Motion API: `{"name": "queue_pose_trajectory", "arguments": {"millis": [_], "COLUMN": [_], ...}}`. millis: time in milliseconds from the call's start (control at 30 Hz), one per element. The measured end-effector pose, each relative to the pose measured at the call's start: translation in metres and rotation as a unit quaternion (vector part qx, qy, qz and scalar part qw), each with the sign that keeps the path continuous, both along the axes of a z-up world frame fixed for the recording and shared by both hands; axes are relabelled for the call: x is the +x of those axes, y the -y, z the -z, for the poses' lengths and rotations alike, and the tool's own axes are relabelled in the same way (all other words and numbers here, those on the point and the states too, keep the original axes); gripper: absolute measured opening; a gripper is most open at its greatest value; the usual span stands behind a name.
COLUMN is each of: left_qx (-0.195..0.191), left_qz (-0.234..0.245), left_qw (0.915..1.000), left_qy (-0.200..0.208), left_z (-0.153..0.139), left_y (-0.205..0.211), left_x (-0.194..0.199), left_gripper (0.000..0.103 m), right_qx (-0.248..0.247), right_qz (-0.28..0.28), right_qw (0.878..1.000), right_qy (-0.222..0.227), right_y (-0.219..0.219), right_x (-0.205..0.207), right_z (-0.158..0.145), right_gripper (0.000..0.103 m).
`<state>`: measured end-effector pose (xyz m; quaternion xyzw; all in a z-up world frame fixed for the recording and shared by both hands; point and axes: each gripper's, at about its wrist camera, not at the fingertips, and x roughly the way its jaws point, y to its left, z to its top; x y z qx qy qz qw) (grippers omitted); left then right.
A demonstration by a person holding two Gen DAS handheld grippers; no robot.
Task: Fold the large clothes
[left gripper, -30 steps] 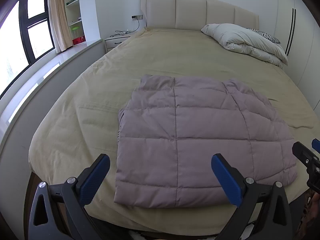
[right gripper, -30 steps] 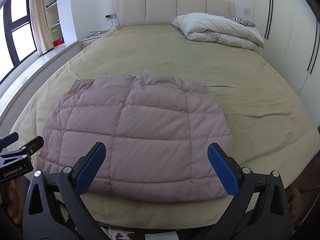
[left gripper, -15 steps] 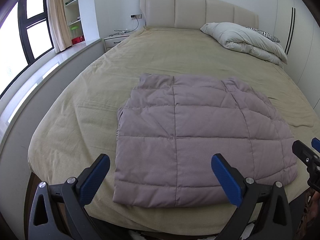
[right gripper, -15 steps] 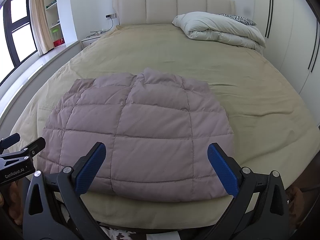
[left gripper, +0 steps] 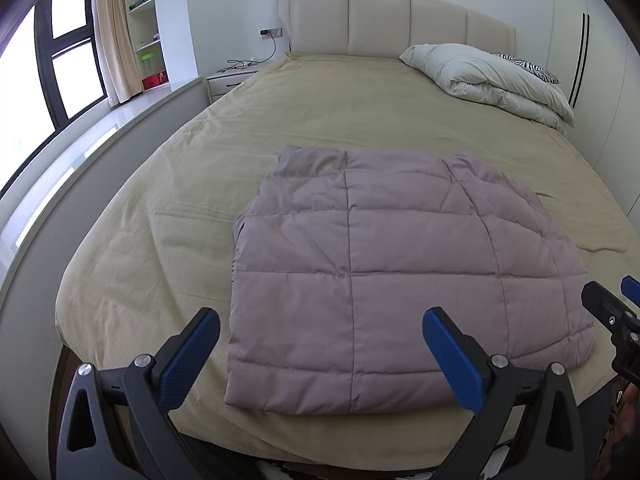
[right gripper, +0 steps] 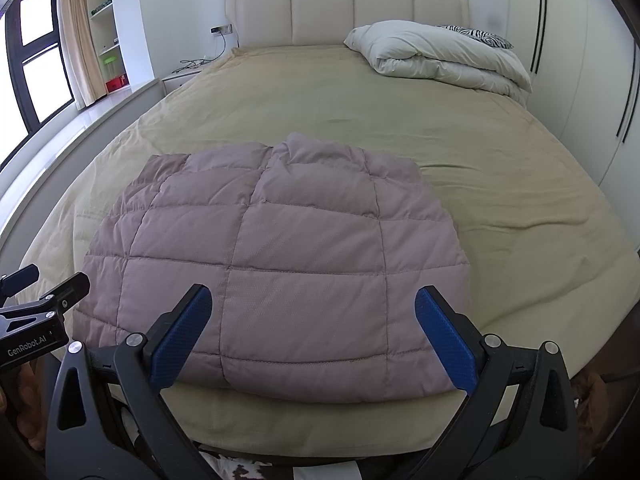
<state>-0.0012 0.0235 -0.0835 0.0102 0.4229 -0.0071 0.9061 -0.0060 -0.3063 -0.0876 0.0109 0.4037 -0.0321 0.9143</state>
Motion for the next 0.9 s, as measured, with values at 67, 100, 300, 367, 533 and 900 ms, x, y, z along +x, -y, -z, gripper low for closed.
{"name": "queue_pose_trajectory", "arguments": {"millis": [67, 100, 300, 367, 533, 900], "left_qx": [0.001, 0.001, 0.001, 0.001, 0.002, 0.001], "left_qz": [0.001, 0.002, 0.003, 0.003, 0.005, 0.006], "left_qw": [1.0000, 1.0000, 1.0000, 1.0000, 1.0000, 1.0000], "left_qy": [0.000, 0.000, -0.001, -0.001, -0.001, -0.002], "left_z": [0.0007, 0.0008, 0.0015, 0.0014, 0.0023, 0.0029], "left_y": [0.0000, 0.0004, 0.0003, 0.0006, 0.0005, -0.0005], "left_x": [0.0004, 0.0003, 0.0004, 0.0003, 0.0001, 0.0009], "left_gripper": [0.103, 0.103, 0.103, 0.103, 0.103, 0.103], "right_qx": [0.000, 0.000, 0.002, 0.001, 0.001, 0.001], "right_qz": [0.000, 0.000, 0.001, 0.001, 0.001, 0.002], "right_qw": [1.000, 1.000, 1.000, 1.000, 1.000, 1.000], "right_qy": [0.000, 0.000, -0.001, -0.001, -0.001, -0.003], "right_y": [-0.0001, -0.0001, -0.0003, -0.0005, -0.0005, -0.0018], "right_x": [-0.0001, 0.0001, 0.0001, 0.0000, 0.0001, 0.0010], "right_z": [0.0007, 0.0006, 0.0013, 0.0014, 0.0016, 0.0032], "right_gripper": [0.103, 0.103, 0.103, 0.103, 0.103, 0.103]}}
